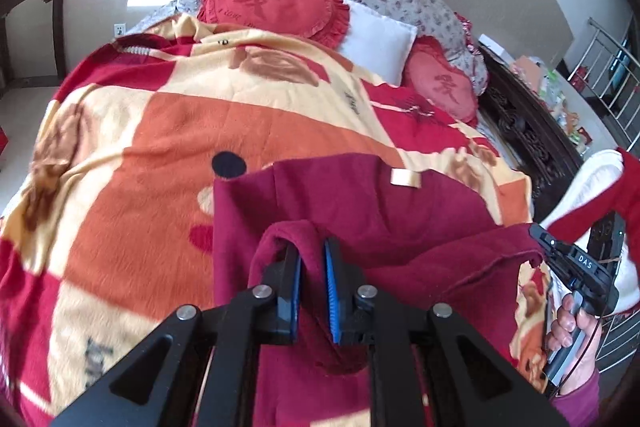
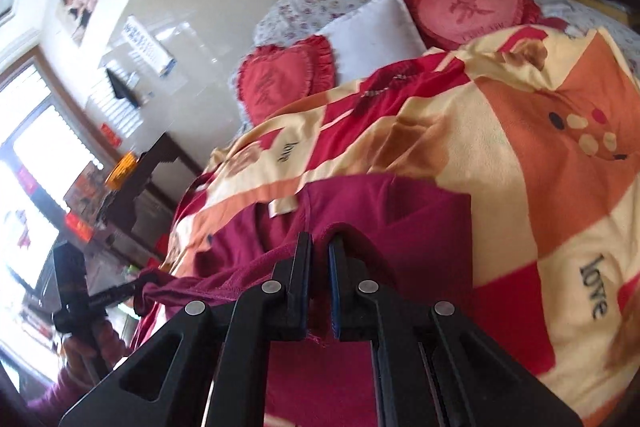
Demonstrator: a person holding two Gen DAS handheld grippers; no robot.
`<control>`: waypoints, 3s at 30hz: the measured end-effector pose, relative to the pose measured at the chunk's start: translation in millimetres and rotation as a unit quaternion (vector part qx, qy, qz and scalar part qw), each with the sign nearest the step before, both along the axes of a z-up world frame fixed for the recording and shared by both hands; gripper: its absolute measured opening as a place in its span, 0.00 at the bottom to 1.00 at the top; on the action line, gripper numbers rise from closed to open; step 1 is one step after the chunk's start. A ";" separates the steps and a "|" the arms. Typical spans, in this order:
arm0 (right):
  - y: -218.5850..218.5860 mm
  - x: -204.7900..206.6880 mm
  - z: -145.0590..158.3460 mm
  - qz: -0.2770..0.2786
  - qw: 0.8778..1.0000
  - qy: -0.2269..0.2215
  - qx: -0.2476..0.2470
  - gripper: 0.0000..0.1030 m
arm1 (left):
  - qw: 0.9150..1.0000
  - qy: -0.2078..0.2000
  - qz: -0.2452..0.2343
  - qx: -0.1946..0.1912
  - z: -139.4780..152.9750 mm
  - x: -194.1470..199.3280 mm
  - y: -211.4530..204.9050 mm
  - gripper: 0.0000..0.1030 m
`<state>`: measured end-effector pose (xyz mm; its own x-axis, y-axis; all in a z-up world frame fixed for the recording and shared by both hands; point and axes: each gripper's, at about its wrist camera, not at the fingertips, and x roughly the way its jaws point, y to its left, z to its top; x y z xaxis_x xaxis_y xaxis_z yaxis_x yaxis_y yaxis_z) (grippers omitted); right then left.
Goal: Fold small clothes
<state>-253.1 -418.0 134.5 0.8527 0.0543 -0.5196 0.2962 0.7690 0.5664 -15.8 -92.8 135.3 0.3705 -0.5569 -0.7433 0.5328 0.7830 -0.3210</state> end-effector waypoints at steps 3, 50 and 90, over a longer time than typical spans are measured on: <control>-20.7 33.9 -25.1 -0.034 0.998 0.052 0.010 0.00 | 1.000 0.031 0.007 0.002 -24.0 27.4 -13.4 0.17; 53.3 -61.0 -76.6 0.011 0.991 0.114 -0.063 0.20 | 0.994 0.063 -0.081 0.043 -90.1 -57.5 59.5 0.35; -8.0 98.9 -42.3 -0.094 0.974 0.103 -0.177 0.06 | 0.982 -0.019 0.131 0.135 -73.6 67.5 -31.8 0.74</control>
